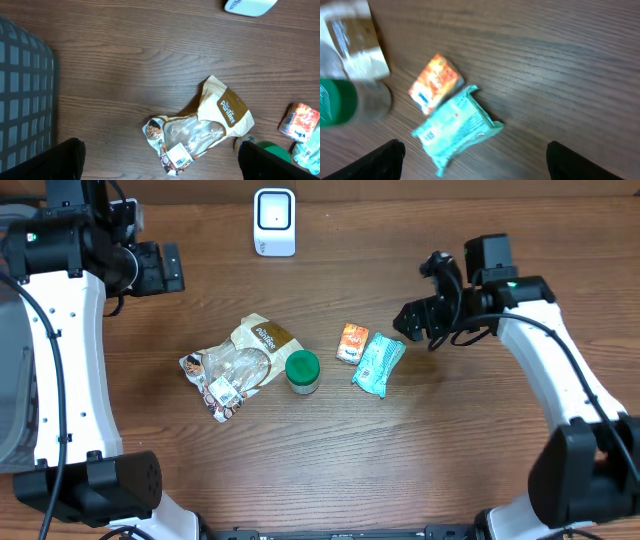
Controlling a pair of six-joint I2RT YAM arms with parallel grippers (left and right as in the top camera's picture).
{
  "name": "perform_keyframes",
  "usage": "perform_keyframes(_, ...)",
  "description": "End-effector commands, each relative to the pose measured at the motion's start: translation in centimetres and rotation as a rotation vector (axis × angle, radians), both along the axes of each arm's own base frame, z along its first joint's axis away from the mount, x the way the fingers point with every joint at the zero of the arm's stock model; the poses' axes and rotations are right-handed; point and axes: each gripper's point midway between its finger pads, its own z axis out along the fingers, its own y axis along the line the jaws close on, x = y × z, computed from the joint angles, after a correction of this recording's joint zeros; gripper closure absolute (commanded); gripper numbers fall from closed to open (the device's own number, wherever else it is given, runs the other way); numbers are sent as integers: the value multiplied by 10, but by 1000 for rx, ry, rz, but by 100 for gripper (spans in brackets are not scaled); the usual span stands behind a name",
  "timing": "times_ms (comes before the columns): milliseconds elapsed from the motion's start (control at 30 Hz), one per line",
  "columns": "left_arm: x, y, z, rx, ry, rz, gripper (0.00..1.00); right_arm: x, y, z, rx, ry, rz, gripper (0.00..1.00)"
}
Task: Scan the item barcode
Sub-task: 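Grasp the mint-green pack with the right gripper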
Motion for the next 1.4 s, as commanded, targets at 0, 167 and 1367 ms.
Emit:
perform_keyframes(0,1,-2,-4,0,10,-38,0,9,7,-25,-32,-28,181,17)
perform_keyframes(167,1,-3,-4,0,10,-39,0,2,17,-60,30,74,212,23)
perform_keyframes(1367,1,-3,-4,0,10,-39,0,-8,34,-70,254,430,-39,96)
